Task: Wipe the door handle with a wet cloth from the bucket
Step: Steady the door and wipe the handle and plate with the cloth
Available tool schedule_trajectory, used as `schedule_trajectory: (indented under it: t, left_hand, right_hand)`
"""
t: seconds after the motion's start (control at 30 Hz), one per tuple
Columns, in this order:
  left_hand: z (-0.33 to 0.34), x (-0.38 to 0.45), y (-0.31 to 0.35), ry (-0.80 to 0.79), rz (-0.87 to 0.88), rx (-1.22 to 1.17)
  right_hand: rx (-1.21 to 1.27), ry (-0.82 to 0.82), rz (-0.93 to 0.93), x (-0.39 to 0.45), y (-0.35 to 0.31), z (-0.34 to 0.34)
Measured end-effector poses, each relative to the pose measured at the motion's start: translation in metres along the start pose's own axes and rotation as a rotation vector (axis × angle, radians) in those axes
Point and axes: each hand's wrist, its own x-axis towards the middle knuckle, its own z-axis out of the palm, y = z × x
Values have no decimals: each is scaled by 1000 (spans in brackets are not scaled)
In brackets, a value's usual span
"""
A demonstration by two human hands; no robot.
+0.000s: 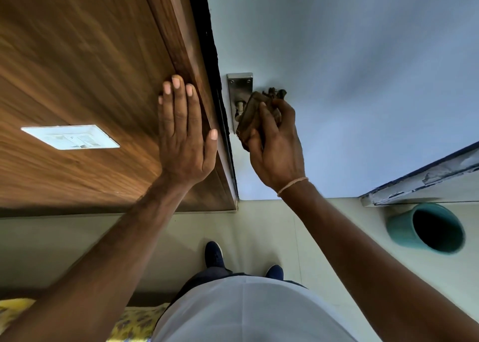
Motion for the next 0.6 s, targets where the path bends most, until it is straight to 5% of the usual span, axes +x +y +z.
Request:
schedule_trajectory:
  t: [0.3,0.6]
  left_hand:
    - [6,2,1,16,-8,9]
    - [3,2,1,12,-5,7]
  right_hand:
    - [-267,-43,-303,20,-2,20]
    - [-348,65,-333,25,23,18]
